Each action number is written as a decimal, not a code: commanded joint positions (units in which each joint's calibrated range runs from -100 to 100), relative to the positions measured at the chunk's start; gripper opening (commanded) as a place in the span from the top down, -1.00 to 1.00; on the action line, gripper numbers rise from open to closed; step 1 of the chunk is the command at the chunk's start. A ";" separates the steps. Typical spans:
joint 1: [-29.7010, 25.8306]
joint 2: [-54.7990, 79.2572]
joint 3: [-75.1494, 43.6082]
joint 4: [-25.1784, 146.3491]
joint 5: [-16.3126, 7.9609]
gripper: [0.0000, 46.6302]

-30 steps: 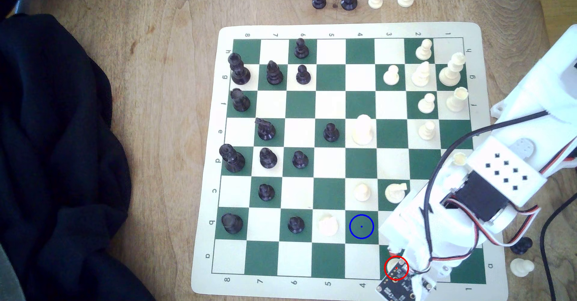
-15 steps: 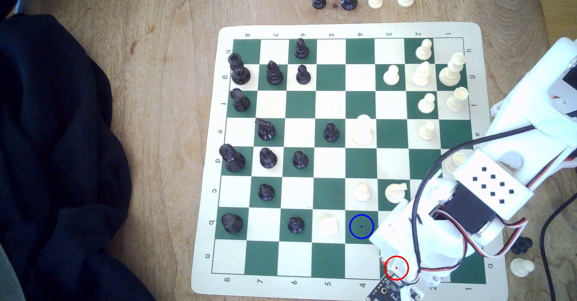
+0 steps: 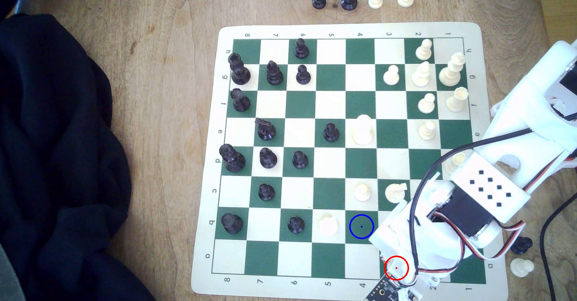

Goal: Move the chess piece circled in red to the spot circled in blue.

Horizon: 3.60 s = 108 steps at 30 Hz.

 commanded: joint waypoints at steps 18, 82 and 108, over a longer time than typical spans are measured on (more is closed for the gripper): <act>-0.91 -2.96 -7.63 4.46 -0.15 0.99; 11.44 6.97 -8.62 4.62 3.17 0.97; 11.91 -0.84 -9.62 9.29 3.91 0.23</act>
